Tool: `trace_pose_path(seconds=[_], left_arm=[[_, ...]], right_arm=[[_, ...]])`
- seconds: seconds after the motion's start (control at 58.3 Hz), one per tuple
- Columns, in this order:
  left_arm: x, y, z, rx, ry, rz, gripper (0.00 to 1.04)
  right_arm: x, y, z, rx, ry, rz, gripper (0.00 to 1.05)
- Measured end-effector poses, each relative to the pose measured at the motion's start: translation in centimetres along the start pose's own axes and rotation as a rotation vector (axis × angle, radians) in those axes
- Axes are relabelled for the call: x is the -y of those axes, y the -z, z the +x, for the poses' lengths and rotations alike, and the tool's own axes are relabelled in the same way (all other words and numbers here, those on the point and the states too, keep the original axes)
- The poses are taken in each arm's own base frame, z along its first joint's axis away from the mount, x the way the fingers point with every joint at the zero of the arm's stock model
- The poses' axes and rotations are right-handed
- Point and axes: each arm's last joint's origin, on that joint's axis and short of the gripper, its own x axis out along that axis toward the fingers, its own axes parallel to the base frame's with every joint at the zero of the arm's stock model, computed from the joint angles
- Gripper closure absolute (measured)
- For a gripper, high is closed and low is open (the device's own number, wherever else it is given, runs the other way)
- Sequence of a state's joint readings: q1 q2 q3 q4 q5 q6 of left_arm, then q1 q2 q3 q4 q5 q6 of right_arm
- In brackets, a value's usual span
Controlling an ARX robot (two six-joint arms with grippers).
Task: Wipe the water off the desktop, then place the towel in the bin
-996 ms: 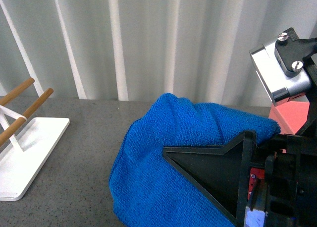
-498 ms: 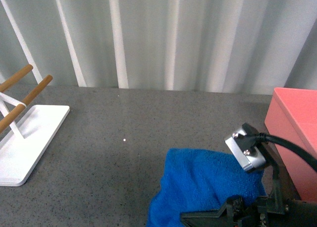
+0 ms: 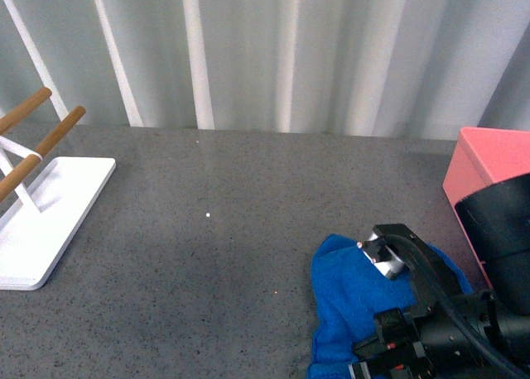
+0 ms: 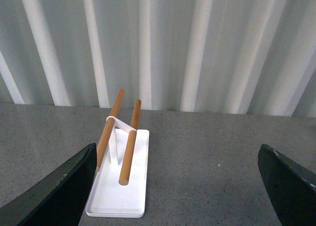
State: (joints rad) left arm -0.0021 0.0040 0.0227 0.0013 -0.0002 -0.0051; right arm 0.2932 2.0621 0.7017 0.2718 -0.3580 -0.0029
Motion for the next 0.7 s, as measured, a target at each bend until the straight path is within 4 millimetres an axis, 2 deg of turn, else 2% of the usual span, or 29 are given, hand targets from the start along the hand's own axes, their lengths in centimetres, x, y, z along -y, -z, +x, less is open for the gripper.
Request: trace_pose_path(seconds=[0.463,0.704], left_arm=[[0.0,0.0,0.0,0.000,0.000,0.000,0.07],[0.0,0.0,0.0,0.000,0.000,0.000,0.07]], right_arm=[[1.6,-6.7,1.4,-0.003,0.202,-0.143,1.00],[0.7,-10.3,2.7,0.028,0.201,-0.192,1.00]])
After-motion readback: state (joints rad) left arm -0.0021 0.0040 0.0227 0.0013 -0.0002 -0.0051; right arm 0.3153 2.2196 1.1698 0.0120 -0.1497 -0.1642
